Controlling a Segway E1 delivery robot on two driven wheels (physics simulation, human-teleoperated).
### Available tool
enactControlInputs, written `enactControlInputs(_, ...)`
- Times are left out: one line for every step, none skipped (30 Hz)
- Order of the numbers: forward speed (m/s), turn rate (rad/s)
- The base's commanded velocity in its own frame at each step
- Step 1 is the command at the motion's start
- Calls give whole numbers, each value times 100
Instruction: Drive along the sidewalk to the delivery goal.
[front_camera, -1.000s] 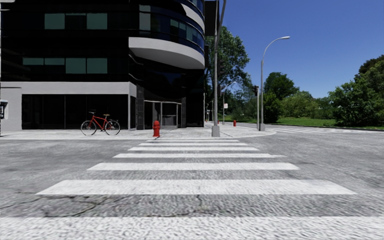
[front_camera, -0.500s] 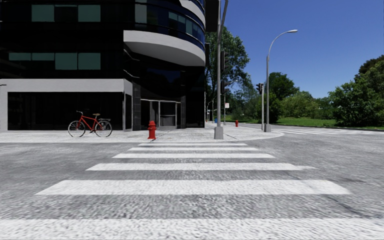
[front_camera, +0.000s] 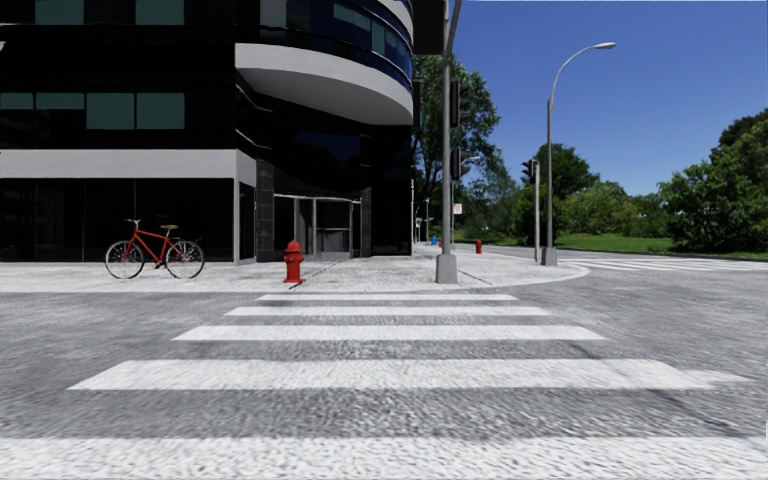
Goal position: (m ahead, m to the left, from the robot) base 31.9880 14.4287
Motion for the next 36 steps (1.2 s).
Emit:
enactControlInputs(200,0)
enactControlInputs(200,0)
enactControlInputs(200,0)
enactControlInputs(200,0)
enactControlInputs(200,0)
enactControlInputs(200,0)
enactControlInputs(200,0)
enactControlInputs(200,0)
enactControlInputs(200,0)
enactControlInputs(200,0)
enactControlInputs(200,0)
enactControlInputs(200,0)
enactControlInputs(200,0)
enactControlInputs(200,0)
enactControlInputs(200,0)
enactControlInputs(200,0)
enactControlInputs(200,0)
enactControlInputs(200,0)
enactControlInputs(200,0)
enactControlInputs(200,0)
enactControlInputs(200,0)
enactControlInputs(200,0)
enactControlInputs(200,0)
enactControlInputs(200,0)
enactControlInputs(200,0)
enactControlInputs(200,0)
enactControlInputs(200,0)
enactControlInputs(200,0)
enactControlInputs(200,0)
enactControlInputs(200,0)
enactControlInputs(200,0)
enactControlInputs(200,0)
enactControlInputs(200,0)
enactControlInputs(200,0)
enactControlInputs(200,0)
enactControlInputs(200,0)
